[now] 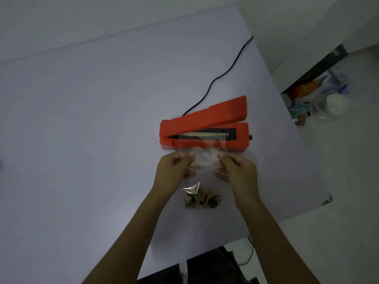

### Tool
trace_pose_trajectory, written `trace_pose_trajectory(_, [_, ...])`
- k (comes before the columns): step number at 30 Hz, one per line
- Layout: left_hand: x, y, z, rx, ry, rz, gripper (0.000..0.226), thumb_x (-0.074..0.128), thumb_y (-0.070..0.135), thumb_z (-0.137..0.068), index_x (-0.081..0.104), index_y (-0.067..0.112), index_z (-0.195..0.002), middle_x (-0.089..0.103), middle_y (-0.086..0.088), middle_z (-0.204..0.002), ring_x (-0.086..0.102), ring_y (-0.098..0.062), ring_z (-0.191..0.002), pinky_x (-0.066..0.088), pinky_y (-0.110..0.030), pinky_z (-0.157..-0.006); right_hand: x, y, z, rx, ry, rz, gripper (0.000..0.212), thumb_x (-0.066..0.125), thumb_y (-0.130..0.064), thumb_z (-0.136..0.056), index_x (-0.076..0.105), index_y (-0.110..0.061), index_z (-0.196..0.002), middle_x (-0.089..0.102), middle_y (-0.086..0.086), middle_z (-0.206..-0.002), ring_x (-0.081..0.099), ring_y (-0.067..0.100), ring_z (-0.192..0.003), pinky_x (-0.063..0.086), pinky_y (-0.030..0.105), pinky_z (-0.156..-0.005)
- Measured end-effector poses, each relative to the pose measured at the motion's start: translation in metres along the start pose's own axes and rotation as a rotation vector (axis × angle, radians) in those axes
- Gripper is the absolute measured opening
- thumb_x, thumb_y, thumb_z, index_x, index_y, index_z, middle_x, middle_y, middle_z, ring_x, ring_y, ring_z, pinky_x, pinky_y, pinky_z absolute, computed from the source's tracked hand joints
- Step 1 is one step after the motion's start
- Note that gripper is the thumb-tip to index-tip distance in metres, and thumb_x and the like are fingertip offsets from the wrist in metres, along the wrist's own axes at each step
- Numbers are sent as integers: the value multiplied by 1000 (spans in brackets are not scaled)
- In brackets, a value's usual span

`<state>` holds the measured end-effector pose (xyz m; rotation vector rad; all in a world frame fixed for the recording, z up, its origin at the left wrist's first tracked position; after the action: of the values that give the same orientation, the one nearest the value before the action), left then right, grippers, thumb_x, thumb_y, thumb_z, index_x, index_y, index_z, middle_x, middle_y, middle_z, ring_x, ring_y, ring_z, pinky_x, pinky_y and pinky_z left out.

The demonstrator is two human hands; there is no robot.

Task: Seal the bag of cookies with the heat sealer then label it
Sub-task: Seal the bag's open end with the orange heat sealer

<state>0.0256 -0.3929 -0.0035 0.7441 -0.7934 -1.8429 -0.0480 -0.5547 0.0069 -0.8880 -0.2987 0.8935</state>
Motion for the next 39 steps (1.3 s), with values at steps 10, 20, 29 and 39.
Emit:
trace_pose_trajectory(10, [-2, 0, -2, -9, 5, 1, 27, 61, 28, -93, 72, 3, -91, 75, 7, -70, 72, -24, -69, 60, -36, -74, 3, 0, -2, -7, 0, -4, 15, 67, -21, -89, 73, -7, -88, 74, 8, -78, 69, 13, -63, 56, 21, -60])
trace_pose_trajectory(20, [-2, -1, -4, -5, 6, 14, 30, 60, 27, -94, 71, 0, -93, 76, 0, -75, 70, -20, -66, 59, -30, -69, -10, -29, 12, -327, 291, 387, 23, 56, -43, -93, 63, -22, -88, 66, -8, -81, 63, 7, -73, 45, 11, -62])
trace_pose_trajectory(29, [-3, -1, -7, 4, 12, -11, 29, 61, 29, -93, 71, 2, -92, 77, -3, -78, 71, -22, -67, 59, -32, -71, -17, -138, 57, -863, 312, 257, 32, 56, -42, -91, 57, -21, -115, 49, -9, -77, 45, 0, -63, 39, 9, -60])
trace_pose_trajectory(39, [-6, 2, -10, 9, 16, -16, 28, 62, 27, -93, 72, 2, -88, 77, -5, -80, 72, -34, -77, 60, -46, -80, -10, -148, 44, -888, 209, 463, 31, 63, -40, -90, 67, -20, -113, 58, 2, -82, 43, 3, -60, 38, 7, -59])
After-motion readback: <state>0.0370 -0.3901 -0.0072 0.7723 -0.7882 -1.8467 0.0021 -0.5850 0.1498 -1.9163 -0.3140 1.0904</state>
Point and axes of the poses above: each hand's wrist, its own z-axis away from the middle knuckle, its own x-axis out of the palm, y = z × x, the point moved 5 cm from there along -z, towards the middle knuckle
